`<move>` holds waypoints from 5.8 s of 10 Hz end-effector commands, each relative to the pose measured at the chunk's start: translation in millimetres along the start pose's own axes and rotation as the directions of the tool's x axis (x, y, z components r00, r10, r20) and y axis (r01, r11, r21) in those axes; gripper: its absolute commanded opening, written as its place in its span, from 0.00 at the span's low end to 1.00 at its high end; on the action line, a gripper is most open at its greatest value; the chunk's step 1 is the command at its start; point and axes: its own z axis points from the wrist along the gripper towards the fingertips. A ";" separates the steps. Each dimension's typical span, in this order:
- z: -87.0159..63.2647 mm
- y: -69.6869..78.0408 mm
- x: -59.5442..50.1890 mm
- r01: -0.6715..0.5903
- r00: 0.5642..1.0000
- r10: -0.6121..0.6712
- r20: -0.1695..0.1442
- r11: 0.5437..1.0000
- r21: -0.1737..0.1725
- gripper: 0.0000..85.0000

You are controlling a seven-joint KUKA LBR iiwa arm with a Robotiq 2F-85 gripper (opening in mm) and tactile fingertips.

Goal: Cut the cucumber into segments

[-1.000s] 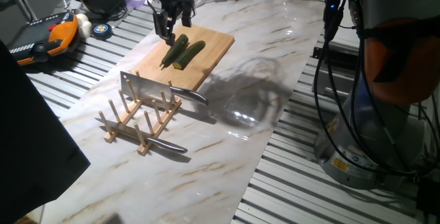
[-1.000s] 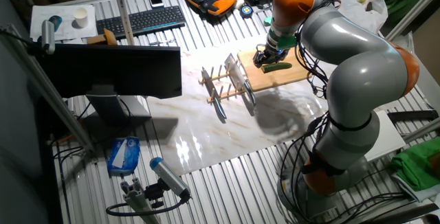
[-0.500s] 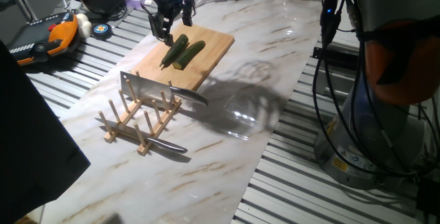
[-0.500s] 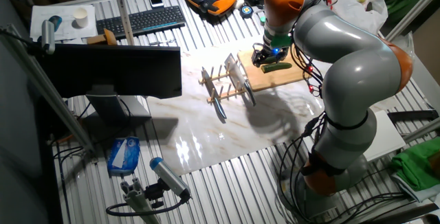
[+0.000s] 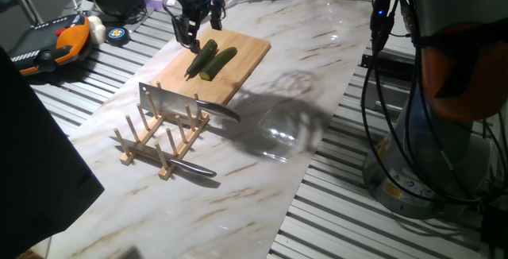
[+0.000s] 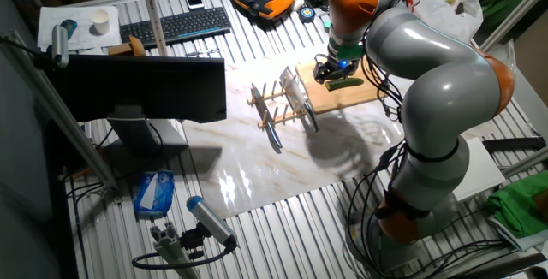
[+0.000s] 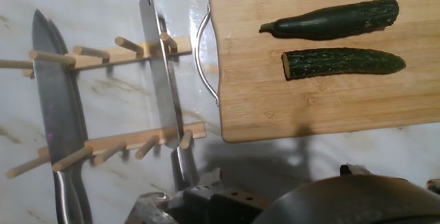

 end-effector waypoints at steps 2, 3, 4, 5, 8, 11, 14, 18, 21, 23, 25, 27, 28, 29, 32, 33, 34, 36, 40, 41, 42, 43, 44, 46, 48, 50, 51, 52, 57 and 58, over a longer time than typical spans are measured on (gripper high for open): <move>0.0 0.0 0.0 0.003 1.000 -0.003 -0.002 1.000 0.000 1.00; 0.1 0.2 0.1 0.002 1.000 -0.002 0.000 1.000 0.000 1.00; 0.1 0.2 0.0 0.003 1.000 -0.003 0.001 1.000 0.000 1.00; 0.1 0.2 0.0 0.006 1.000 -0.006 0.005 1.000 0.006 1.00; 0.1 0.2 0.0 0.009 1.000 -0.009 -0.006 1.000 0.008 1.00; -0.3 0.8 -0.3 0.019 1.000 -0.020 -0.018 1.000 -0.014 1.00; -5.0 8.0 -4.3 0.018 0.999 -0.020 -0.035 0.999 -0.036 1.00; 3.8 18.1 -15.3 0.016 0.999 -0.017 -0.037 0.999 -0.048 1.00; 16.8 26.8 -22.0 0.016 0.999 -0.018 -0.038 0.998 -0.059 1.00; 25.5 35.5 -19.4 0.004 0.999 -0.006 -0.037 0.998 -0.069 1.00; 33.0 39.3 -19.4 0.006 0.999 -0.010 -0.044 0.996 -0.090 1.00; 44.5 42.9 -23.2 0.009 0.999 -0.013 -0.038 0.994 -0.108 1.00; 47.2 44.9 -24.5 0.005 0.999 -0.010 -0.038 0.993 -0.121 1.00; 47.4 47.5 -25.8 0.000 0.999 -0.005 -0.037 0.992 -0.124 1.00; 47.5 55.2 -29.5 -0.012 0.999 0.007 -0.037 0.992 -0.122 1.00; 52.2 58.4 -31.9 -0.013 1.000 0.010 -0.030 0.992 -0.125 1.00; 56.8 61.6 -35.5 -0.015 1.000 0.012 -0.026 0.992 -0.128 1.00; 56.6 65.1 -43.2 -0.016 0.999 0.013 -0.029 0.991 -0.131 1.00; 70.4 63.0 -56.7 -0.006 1.000 0.003 -0.022 0.990 -0.138 1.00; 74.6 62.6 -59.6 -0.002 1.000 -0.001 -0.024 0.989 -0.148 1.00; 77.8 64.7 -61.5 -0.002 1.000 -0.001 -0.024 0.988 -0.153 1.00; 80.2 67.5 -62.0 -0.005 1.000 0.001 -0.027 0.988 -0.157 1.00; 83.9 70.0 -62.1 -0.005 1.000 0.001 -0.028 0.986 -0.165 1.00; 92.8 76.1 -62.3 -0.006 0.999 0.000 -0.034 0.983 -0.182 1.00; 92.4 80.9 -62.6 -0.005 0.999 -0.005 -0.047 0.981 -0.196 1.00; 92.3 82.4 -61.6 -0.005 0.999 -0.005 -0.047 0.981 -0.195 1.00; 92.3 82.5 -61.6 -0.005 0.999 -0.004 -0.047 0.981 -0.193 1.00; 92.2 82.7 -61.3 -0.005 0.999 -0.004 -0.047 0.981 -0.193 1.00; 92.2 82.7 -61.3 -0.019 0.999 0.014 -0.030 0.984 -0.178 1.00; 92.2 82.7 -61.3 -0.031 0.999 0.024 -0.040 0.983 -0.180 1.00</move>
